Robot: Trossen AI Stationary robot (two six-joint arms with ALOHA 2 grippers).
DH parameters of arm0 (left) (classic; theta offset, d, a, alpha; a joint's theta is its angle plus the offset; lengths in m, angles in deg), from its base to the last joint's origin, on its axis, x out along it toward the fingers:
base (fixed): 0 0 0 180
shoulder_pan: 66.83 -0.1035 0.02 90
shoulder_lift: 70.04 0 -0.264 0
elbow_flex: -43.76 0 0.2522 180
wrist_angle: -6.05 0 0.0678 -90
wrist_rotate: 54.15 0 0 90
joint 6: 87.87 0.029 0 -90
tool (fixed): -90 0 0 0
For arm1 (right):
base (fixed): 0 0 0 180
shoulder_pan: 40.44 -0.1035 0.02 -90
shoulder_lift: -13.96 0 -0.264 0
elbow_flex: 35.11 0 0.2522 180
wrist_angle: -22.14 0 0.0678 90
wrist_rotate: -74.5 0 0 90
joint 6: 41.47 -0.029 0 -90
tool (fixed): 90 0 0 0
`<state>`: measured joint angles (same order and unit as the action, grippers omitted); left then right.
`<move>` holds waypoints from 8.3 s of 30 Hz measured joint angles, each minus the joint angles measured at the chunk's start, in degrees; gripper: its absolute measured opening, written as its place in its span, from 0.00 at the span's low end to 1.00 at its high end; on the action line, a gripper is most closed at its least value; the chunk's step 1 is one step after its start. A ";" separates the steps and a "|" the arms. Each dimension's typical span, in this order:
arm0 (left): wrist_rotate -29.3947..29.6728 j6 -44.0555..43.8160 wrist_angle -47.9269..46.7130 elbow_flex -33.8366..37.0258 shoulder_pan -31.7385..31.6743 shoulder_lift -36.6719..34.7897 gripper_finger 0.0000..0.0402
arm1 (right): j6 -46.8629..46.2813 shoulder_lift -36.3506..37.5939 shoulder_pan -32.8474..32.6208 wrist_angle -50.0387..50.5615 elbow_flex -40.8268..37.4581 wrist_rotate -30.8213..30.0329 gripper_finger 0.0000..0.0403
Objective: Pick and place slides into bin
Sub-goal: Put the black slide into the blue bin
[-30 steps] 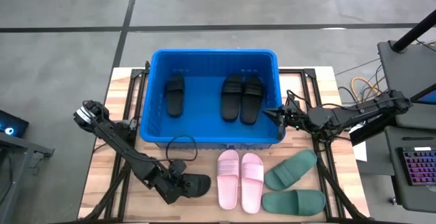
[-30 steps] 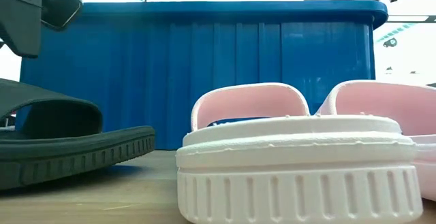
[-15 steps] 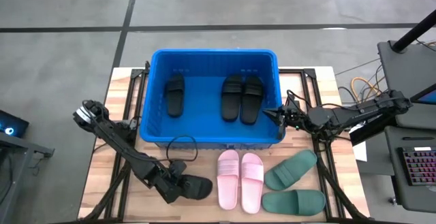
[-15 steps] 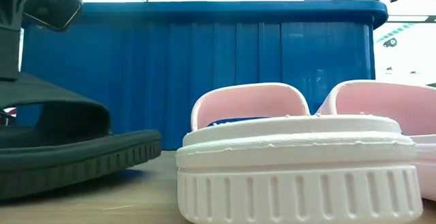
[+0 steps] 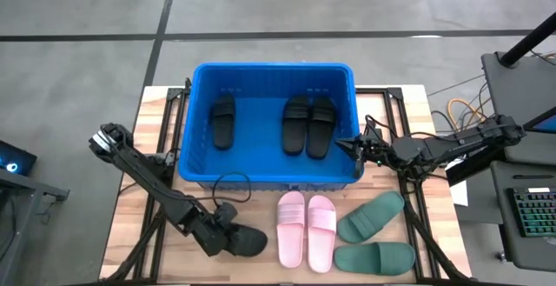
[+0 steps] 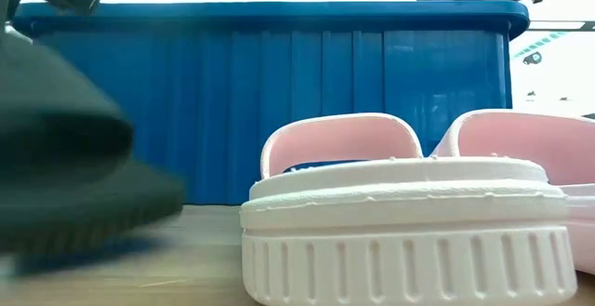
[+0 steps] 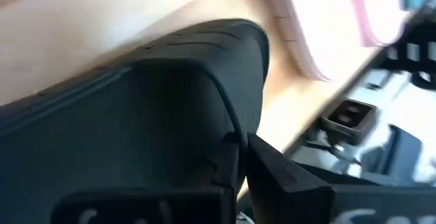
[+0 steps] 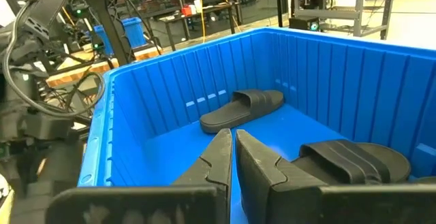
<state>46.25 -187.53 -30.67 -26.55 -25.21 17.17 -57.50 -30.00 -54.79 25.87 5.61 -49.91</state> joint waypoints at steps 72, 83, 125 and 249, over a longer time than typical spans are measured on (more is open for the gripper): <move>46.50 91.65 61.60 -0.04 -14.14 -15.10 0.00 | 8.96 -35.08 3.49 22.00 59.21 4.98 0.60; 44.22 93.10 61.53 -0.09 -14.27 -15.01 0.00 | 4.55 -35.93 4.24 23.54 59.17 6.32 0.40; 40.92 133.74 28.75 -16.36 -13.81 -12.87 0.56 | -19.27 -28.77 18.45 51.82 59.04 36.33 0.06; 60.83 165.99 29.58 -28.13 -24.11 6.91 0.00 | 0.30 -32.51 31.12 50.34 59.07 40.93 0.49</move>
<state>107.08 -21.55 -1.10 -54.68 -49.32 24.09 -57.20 -62.51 -23.67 76.22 64.68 -8.98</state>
